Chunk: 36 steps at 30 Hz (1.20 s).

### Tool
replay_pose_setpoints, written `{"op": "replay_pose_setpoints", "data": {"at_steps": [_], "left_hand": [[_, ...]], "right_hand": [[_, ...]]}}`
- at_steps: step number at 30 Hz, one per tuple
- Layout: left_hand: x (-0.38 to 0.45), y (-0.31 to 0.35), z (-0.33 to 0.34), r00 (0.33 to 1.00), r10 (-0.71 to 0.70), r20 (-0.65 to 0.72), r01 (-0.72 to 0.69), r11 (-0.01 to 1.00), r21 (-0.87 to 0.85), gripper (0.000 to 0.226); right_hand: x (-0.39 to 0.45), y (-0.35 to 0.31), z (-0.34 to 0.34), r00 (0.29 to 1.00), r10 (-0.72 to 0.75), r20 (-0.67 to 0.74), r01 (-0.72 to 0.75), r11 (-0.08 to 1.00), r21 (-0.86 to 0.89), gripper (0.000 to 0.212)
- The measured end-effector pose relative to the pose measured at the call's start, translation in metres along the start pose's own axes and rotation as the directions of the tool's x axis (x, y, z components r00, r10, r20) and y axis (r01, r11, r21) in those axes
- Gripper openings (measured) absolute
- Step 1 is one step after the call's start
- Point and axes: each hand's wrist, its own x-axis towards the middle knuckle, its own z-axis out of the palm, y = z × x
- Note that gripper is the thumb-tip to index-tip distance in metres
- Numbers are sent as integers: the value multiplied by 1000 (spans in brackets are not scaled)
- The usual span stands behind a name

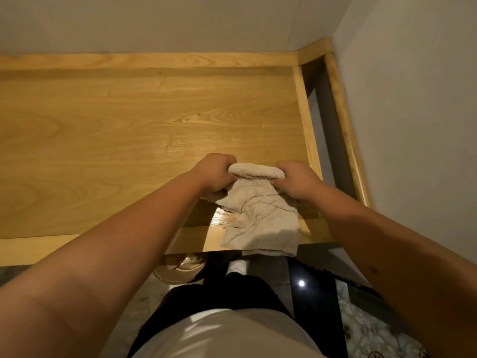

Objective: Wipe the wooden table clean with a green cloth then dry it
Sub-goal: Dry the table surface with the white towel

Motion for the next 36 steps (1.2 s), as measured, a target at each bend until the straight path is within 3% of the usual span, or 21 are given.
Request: {"op": "replay_pose_setpoints", "data": {"at_steps": [3, 8, 14, 18, 20, 22, 25, 27, 31, 33, 34, 36], "left_hand": [[-19, 1, -29, 995, 54, -81, -64, 990, -127, 7], [-49, 12, -81, 975, 123, -184, -140, 987, -83, 15], [-104, 14, -127, 877, 261, -404, -239, 965, 104, 40], [-146, -9, -109, 791, 387, -474, -283, 918, 278, 49], [-164, -31, -75, 782, 430, -452, -262, 884, 387, 53], [-179, -54, -31, 832, 417, -366, -254, 873, 416, 56], [-197, -87, 32, 975, 222, -7, -196, 873, 447, 40], [-203, -104, 58, 989, 55, 137, -108, 899, 423, 44], [-186, -97, 63, 997, 4, -79, 15, 971, 239, 44], [-165, -85, 55, 982, -38, -184, 64, 988, 141, 39], [-154, -78, 52, 973, -68, -221, 93, 990, 104, 39], [-132, -67, 47, 960, -126, -248, 139, 990, 37, 47]], "right_hand": [[-7, -9, -23, 999, -34, -8, 35, 987, 159, 19], [-20, -47, -71, 987, -142, -72, 154, 964, 218, 24], [-49, -102, -107, 917, -301, -263, 325, 944, 55, 19], [-82, -113, -75, 847, -403, -346, 404, 912, -74, 27], [-97, -105, -29, 835, -453, -311, 405, 890, -208, 30], [-105, -90, 21, 869, -473, -145, 413, 855, -314, 27], [-108, -64, 77, 900, -393, 191, 435, 849, -300, 29], [-104, -53, 92, 911, -327, 251, 386, 890, -243, 40], [-81, -52, 92, 966, -230, 122, 249, 952, -179, 43], [-66, -55, 88, 990, -140, -34, 133, 979, -152, 45], [-60, -57, 86, 990, -45, -131, 34, 996, -88, 51], [-51, -63, 82, 932, 279, -232, -231, 949, 214, 59]]}}
